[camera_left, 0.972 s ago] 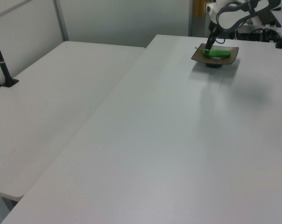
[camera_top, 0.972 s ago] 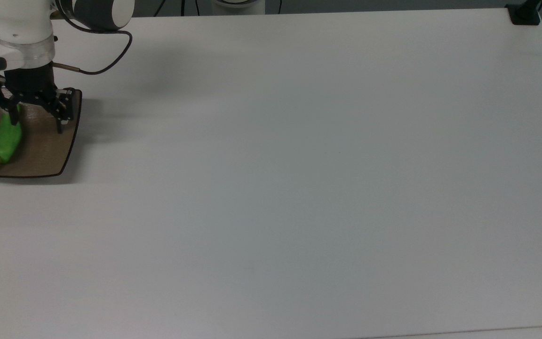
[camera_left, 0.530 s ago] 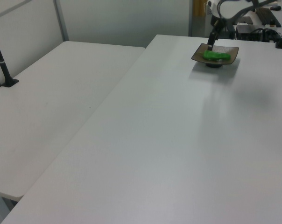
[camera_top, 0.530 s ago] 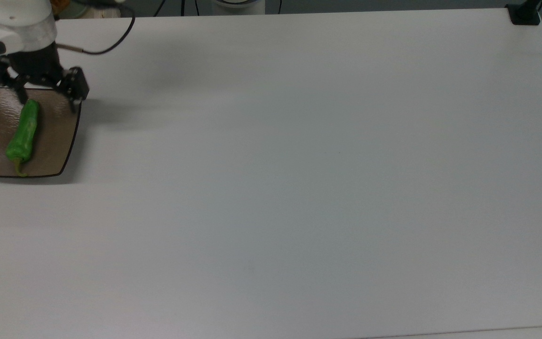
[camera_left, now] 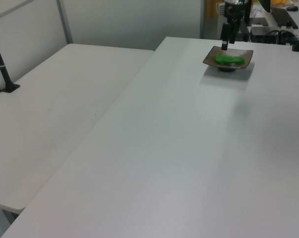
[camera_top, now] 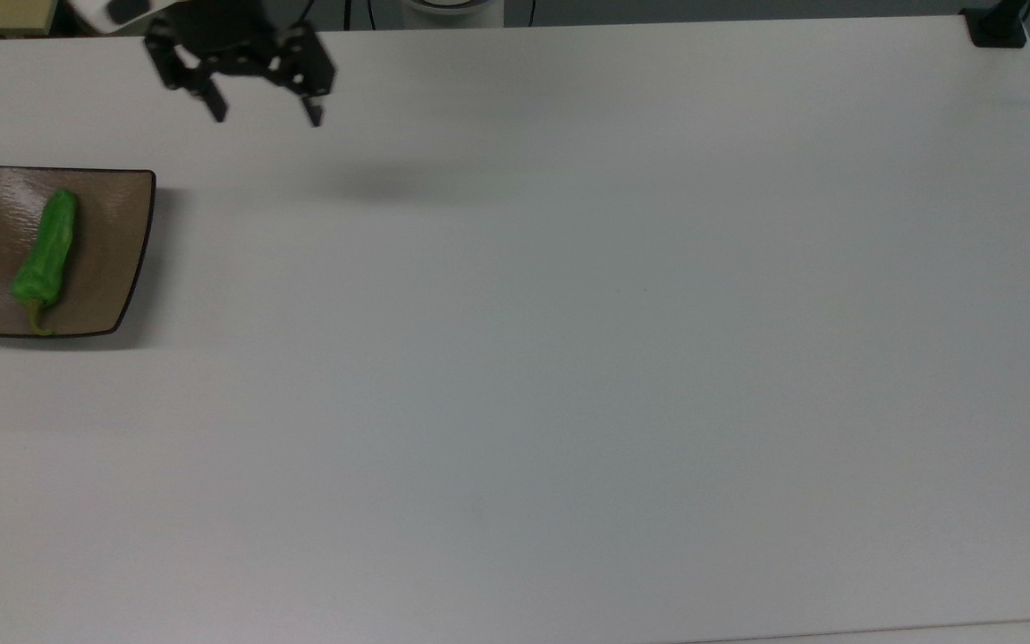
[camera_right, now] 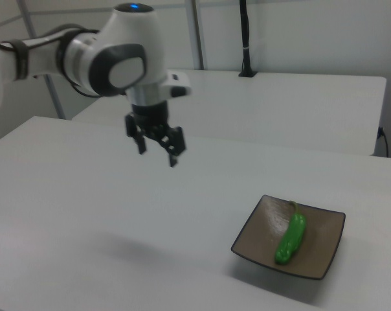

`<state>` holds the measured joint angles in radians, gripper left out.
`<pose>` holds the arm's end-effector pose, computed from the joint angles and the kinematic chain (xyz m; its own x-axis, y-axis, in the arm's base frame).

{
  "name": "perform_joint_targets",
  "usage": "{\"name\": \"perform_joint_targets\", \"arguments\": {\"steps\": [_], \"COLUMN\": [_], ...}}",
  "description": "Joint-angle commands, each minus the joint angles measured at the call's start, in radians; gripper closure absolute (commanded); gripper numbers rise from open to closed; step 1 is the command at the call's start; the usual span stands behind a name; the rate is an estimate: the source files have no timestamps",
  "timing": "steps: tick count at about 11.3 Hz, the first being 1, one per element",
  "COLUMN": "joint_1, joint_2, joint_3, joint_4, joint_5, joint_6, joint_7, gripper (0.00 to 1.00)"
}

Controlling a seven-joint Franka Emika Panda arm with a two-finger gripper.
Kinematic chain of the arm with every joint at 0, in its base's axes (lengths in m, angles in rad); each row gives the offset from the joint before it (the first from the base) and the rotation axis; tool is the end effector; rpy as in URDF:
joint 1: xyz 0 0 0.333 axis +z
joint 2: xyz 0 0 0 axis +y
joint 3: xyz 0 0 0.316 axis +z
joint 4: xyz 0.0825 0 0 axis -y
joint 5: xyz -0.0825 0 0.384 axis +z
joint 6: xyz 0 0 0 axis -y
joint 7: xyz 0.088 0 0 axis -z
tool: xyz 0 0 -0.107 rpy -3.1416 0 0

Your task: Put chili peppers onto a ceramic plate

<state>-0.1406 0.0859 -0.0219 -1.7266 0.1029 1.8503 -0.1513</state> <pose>0.5875 -0.0877 0.5257 0.9979 -0.0399 0.0508 -0.0351 -0.9952 -0.0912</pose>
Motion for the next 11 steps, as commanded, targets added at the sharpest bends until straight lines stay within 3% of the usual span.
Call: {"name": "perform_joint_targets", "arguments": {"steps": [1,3,7,9,11], "joint_1": [0.003,0.025,0.134,0.196,0.210], "joint_2": [-0.061,-0.086,-0.110,-0.109,-0.110], "joint_3": [0.104,0.143,0.143,0.125,0.096], "joint_4": [-0.028,-0.039,-0.082,-0.105,-0.106], "joint_5": [0.011,-0.017,-0.106,-0.129,-0.114], "joint_6": [-0.068,-0.082,-0.062,-0.048,-0.039], "joint_7": [0.096,0.116,0.199,0.223,0.222], "gripper": [0.00,0.00,0.00,0.00,0.00]}}
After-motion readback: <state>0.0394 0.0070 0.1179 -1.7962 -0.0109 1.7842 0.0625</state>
